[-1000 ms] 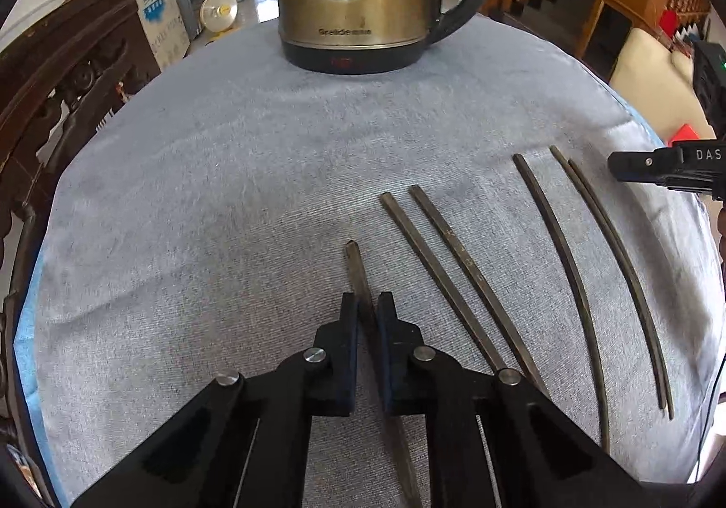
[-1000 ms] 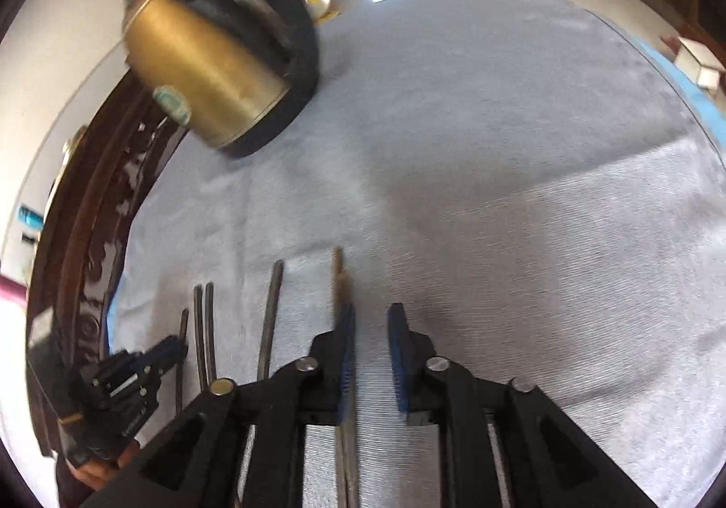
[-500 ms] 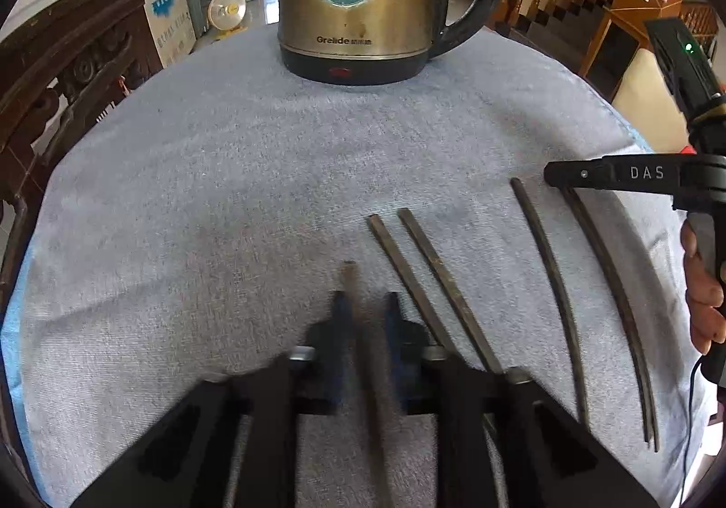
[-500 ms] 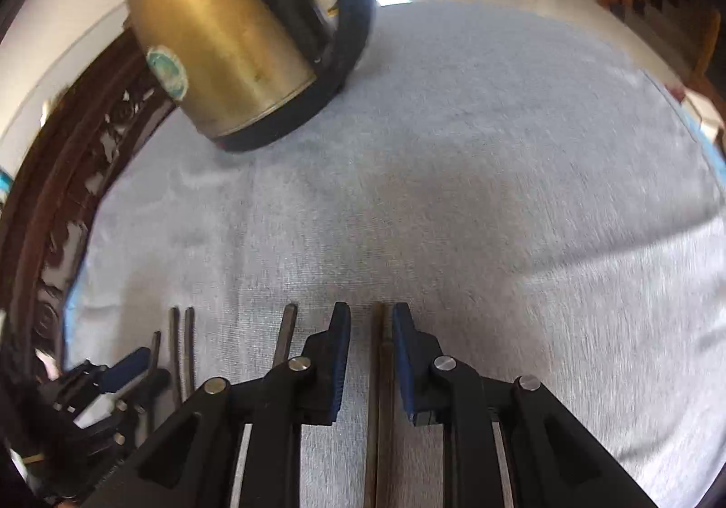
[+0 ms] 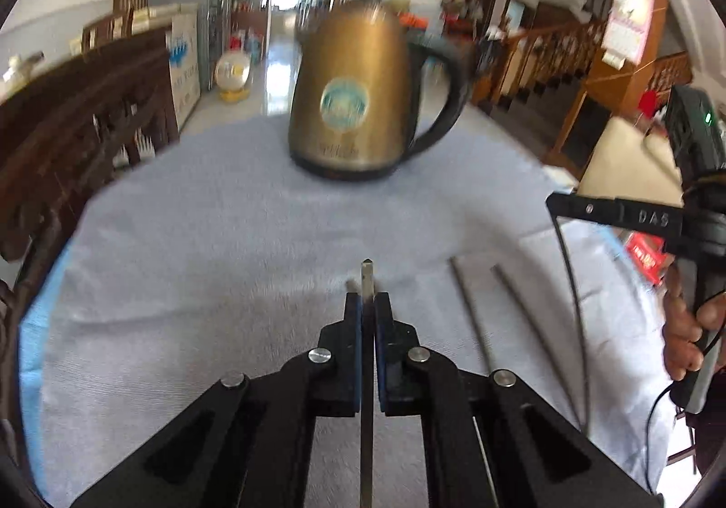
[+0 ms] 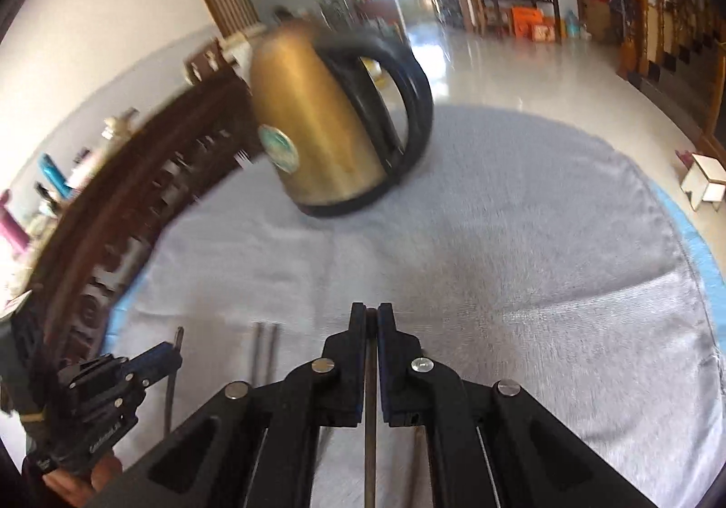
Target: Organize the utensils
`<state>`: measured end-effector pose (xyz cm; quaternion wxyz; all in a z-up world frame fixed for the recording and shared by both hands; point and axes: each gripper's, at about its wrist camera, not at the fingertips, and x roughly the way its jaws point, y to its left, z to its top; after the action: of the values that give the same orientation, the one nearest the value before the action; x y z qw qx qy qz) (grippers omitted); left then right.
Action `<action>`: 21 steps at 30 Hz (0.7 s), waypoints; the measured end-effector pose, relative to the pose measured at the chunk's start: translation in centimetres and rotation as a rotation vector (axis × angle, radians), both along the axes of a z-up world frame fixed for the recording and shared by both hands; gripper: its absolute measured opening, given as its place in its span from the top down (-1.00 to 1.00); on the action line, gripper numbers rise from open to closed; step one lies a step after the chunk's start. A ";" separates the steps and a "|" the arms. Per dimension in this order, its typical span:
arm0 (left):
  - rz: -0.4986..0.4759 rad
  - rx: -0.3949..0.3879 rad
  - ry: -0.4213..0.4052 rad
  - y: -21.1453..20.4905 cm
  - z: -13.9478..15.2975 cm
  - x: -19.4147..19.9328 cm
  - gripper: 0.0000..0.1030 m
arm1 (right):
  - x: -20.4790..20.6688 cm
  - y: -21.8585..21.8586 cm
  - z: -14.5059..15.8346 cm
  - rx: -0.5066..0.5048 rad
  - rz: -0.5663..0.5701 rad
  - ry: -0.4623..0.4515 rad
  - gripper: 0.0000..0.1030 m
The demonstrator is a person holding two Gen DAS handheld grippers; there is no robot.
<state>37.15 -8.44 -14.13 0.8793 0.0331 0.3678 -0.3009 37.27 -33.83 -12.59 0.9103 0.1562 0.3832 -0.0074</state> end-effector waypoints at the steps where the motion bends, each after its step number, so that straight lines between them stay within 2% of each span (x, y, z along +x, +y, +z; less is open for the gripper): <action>1: -0.002 -0.019 -0.029 0.5 1.0 -0.9 0.90 | -0.7 0.3 0.7 -0.001 0.002 -0.024 0.89; 9: 0.008 -0.133 -0.214 3.3 6.3 -8.3 0.90 | -10.1 2.2 6.6 -0.005 0.003 -0.224 0.89; 15: 0.042 -0.193 -0.302 4.9 8.0 -13.0 0.90 | -17.0 3.9 9.1 -0.047 -0.037 -0.348 0.89; 21: 0.039 -0.206 -0.366 5.5 9.1 -16.9 0.90 | -22.0 5.2 10.7 -0.097 -0.075 -0.435 0.90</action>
<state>20.23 -2.90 -5.05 0.9358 -0.0100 0.1700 -0.3087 15.29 -28.58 -1.89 0.9770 0.1245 0.1709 -0.0259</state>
